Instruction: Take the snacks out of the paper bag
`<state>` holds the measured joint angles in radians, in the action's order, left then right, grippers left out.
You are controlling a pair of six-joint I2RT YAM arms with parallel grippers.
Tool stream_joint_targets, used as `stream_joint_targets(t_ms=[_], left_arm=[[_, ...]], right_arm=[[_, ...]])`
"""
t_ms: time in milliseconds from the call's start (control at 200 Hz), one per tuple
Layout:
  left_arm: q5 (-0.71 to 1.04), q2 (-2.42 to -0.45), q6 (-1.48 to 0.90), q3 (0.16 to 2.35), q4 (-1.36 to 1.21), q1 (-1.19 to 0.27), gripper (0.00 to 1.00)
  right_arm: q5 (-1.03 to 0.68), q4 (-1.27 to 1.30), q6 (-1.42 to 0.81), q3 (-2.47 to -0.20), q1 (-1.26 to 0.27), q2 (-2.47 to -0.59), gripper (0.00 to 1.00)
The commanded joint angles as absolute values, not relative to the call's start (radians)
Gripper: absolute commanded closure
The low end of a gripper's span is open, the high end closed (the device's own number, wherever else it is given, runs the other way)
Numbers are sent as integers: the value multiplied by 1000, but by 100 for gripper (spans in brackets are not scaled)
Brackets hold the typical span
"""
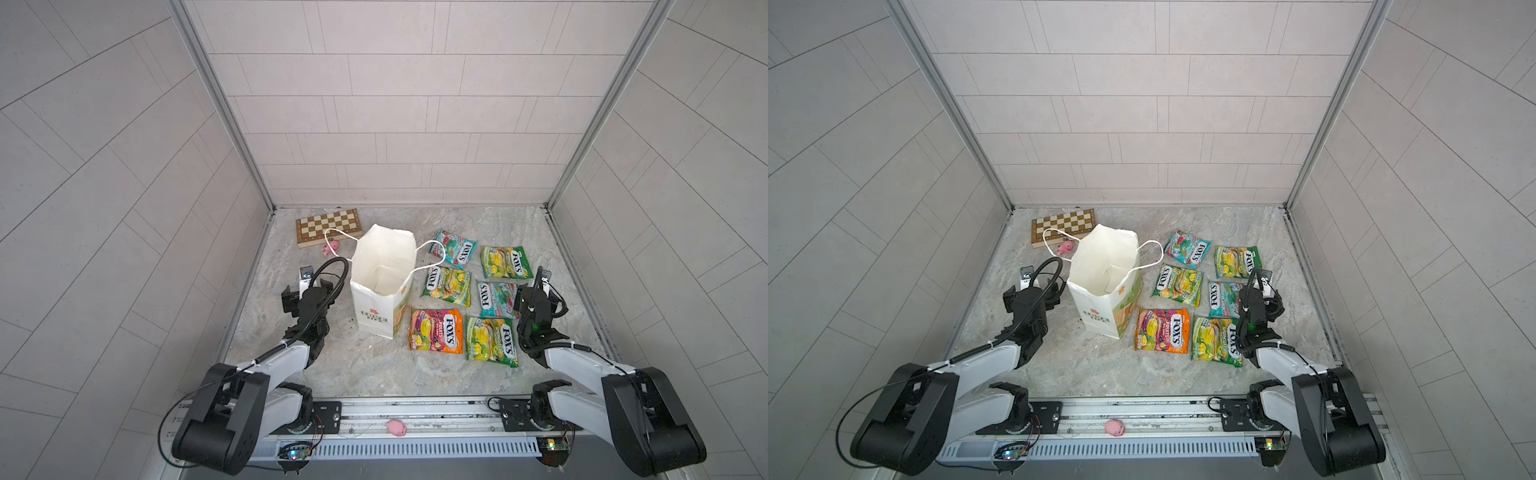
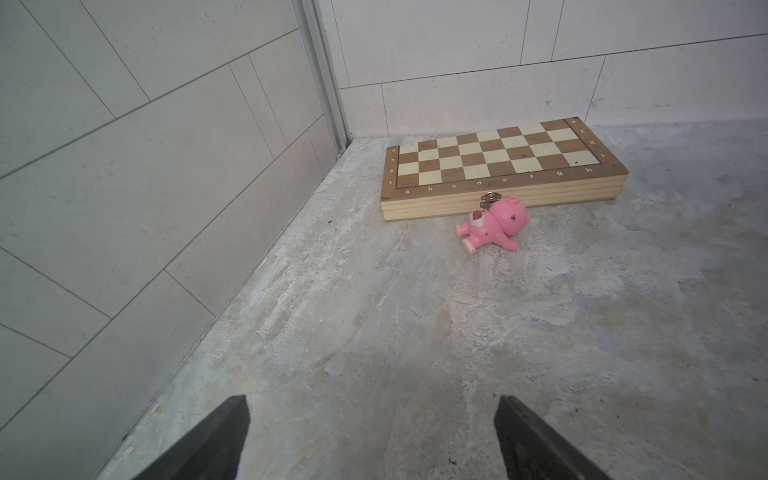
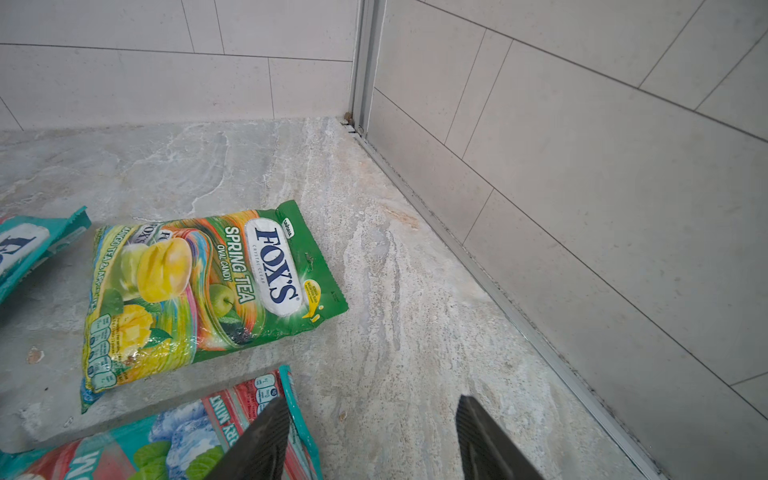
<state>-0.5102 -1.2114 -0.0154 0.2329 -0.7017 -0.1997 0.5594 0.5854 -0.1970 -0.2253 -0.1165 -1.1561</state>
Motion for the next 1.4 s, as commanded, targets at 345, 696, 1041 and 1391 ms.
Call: stream_joint_targets(t_ms=[345,696,1041,1391], left_arm=[[-282,-1375,4,232,-1001,-106,2],[-228,-1612,7,217,-1284,-73,1],[-236,-1585,-56,371,-964,-28,0],[-274,-1581,-70,305,-1087,-27,0]], right_arm=[[376,850,-76,-288,-98,-1339,33],[329,1112,-34,-250,-92,-1495,31],[382,995,-54,-348,-85,-1575,1],[377,1028,-41,-340,-87,-1584,1]])
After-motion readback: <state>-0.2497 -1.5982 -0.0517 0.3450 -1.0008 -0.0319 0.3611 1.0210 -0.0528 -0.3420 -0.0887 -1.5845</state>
